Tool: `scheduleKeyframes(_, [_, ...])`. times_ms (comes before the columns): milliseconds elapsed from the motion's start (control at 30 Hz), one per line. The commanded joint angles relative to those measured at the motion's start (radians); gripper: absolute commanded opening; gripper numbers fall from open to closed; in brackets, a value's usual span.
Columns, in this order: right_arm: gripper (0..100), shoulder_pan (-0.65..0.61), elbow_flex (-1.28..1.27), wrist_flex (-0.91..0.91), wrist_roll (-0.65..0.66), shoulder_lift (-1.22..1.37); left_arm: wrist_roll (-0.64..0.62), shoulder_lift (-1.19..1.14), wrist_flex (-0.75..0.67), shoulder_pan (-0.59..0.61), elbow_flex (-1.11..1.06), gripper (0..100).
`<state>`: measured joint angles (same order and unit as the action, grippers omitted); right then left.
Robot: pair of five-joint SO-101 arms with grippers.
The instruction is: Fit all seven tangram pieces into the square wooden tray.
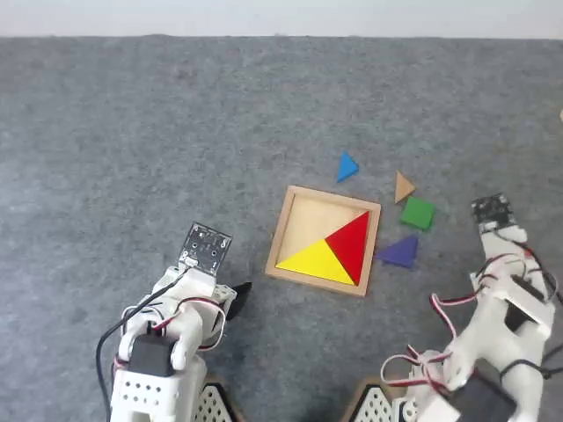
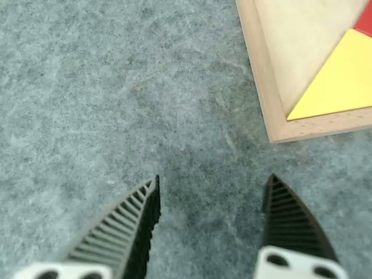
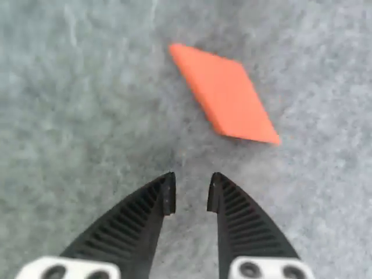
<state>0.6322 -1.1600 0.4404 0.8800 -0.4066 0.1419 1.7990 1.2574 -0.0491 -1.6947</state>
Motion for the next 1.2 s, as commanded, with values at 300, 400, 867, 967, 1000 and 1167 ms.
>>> scheduleKeyframes(300, [12.2,-0.097,0.532,0.249,-0.157,0.268,-0.006,0.017,0.005,-0.008,0.012,28])
scheduleKeyframes(400, [12.2,-0.097,0.626,0.249,-0.117,0.452,-0.006,0.017,0.005,-0.008,0.012,28])
scheduleKeyframes(867, [12.7,-0.097,0.657,0.203,-0.020,0.693,-0.006,0.017,0.005,-0.008,0.012,28])
scheduleKeyframes(967, [12.7,-0.097,0.598,0.211,0.028,0.693,-0.006,0.017,0.005,-0.008,0.012,28])
scheduleKeyframes(1000, [12.5,-0.097,0.577,0.206,0.043,0.693,-0.006,0.017,0.005,-0.008,0.012,28])
scheduleKeyframes(1167, [12.5,-0.091,0.529,0.202,0.060,0.671,-0.006,0.017,0.005,-0.008,0.012,28])
